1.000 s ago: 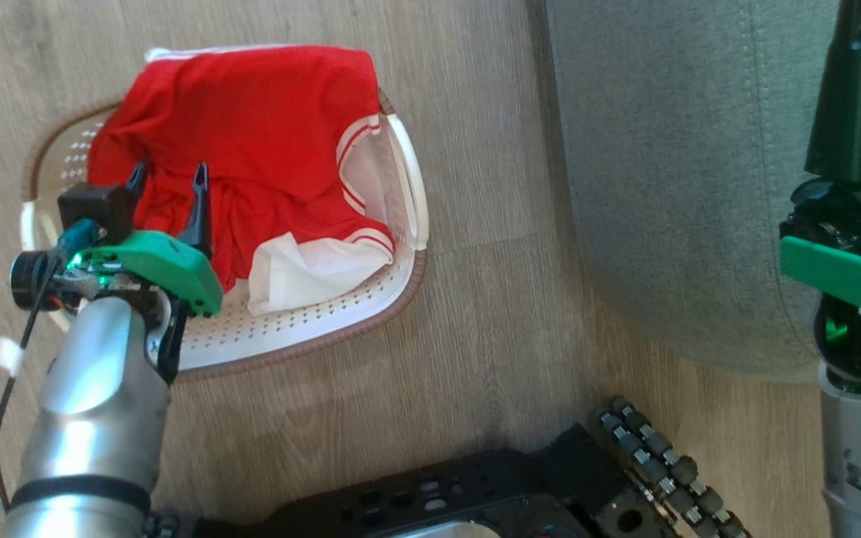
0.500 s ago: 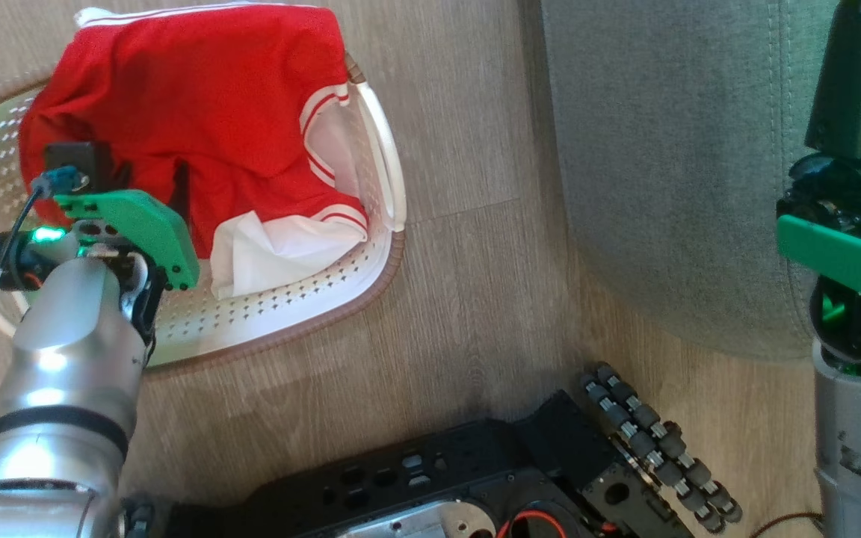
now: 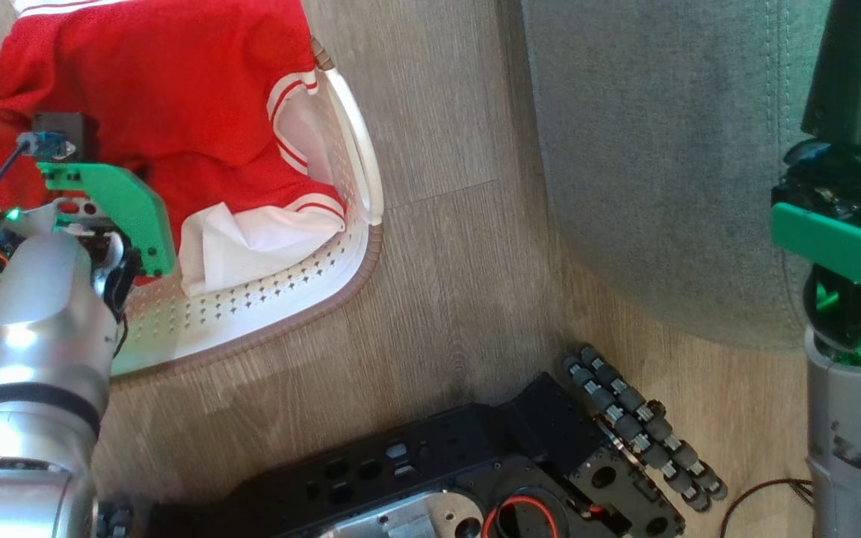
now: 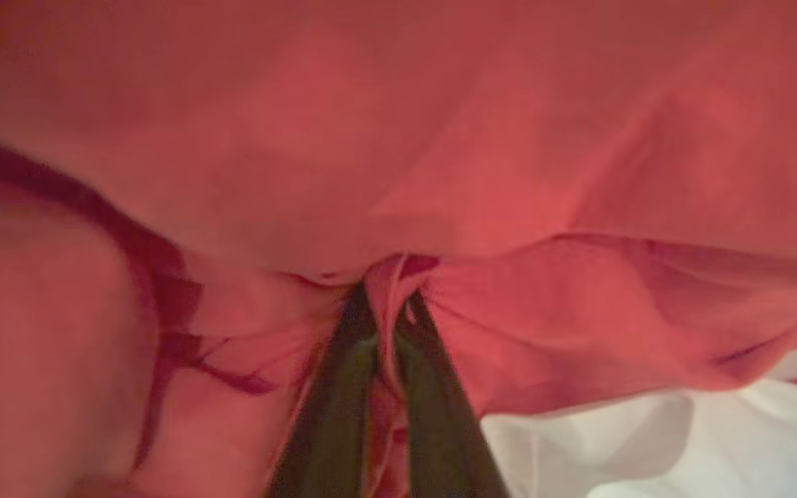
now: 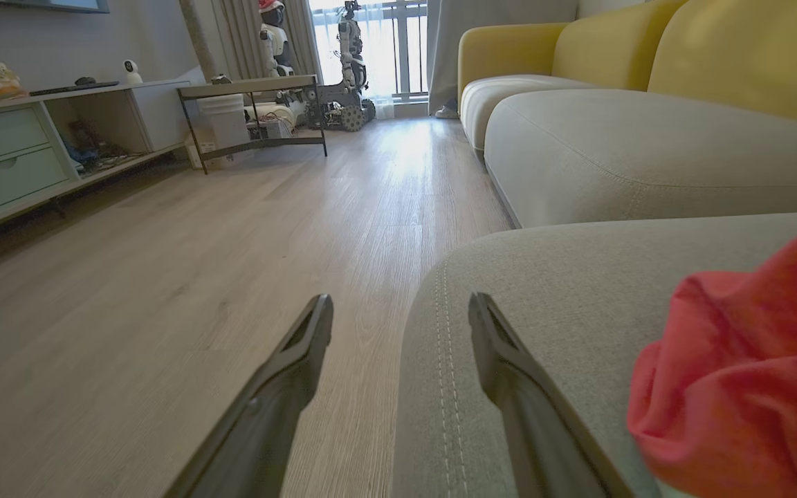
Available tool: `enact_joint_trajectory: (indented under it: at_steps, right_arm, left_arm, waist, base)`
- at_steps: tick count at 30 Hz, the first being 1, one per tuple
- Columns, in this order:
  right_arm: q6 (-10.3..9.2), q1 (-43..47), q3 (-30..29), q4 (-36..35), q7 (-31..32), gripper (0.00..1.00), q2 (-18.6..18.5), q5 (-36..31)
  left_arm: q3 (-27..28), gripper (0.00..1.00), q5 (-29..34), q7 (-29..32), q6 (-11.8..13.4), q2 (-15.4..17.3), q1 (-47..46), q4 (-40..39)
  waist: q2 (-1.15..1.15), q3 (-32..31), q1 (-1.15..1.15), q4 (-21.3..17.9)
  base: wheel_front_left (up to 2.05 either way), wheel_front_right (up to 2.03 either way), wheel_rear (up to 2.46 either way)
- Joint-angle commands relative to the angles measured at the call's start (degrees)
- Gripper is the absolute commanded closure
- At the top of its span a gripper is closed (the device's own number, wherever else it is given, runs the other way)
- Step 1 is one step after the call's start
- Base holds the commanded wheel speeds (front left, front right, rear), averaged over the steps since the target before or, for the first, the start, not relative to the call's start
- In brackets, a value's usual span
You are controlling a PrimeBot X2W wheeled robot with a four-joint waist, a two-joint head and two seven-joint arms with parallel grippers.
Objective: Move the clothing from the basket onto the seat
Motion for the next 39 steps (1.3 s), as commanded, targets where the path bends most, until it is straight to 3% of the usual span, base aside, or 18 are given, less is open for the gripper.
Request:
enact_joint_trajectory:
  at_steps: [1,12,27,39]
  right_arm:
    - [-0.01,1.1,0.9,-1.6,-0.4,0.0,0.6,0.1]
    - [-0.01,0.6,1.3,-0.2,-0.4,0.0,0.5,-0.4]
    - [-0.01,5.9,0.5,3.3,-0.4,0.0,-2.6,-0.7]
    - [-0.01,11.5,0.3,5.8,-0.4,0.0,-4.1,-0.5]
  left_arm:
    - [0.2,1.0,-0.4,0.5,-0.3,1.4,2.7,0.6]
    - [-4.1,1.0,-5.6,-2.0,-0.3,1.2,4.6,0.6]
    - [-10.1,1.0,-13.2,-13.3,-0.3,-3.1,13.4,-1.8]
    - [-14.9,1.0,-18.3,-16.4,-0.3,-4.1,18.8,-9.7]
  waist:
    - [0.0,0.0,0.0,0.0]
    - [0.0,-3.6,0.0,0.5]
    - [0.0,-23.0,0.0,4.0]
    - [0.0,-36.6,0.0,7.1]
  base:
    - [0.0,0.0,0.0]
    - [0.0,0.0,0.0]
    - [0.0,0.0,0.0]
    - [0.0,0.0,0.0]
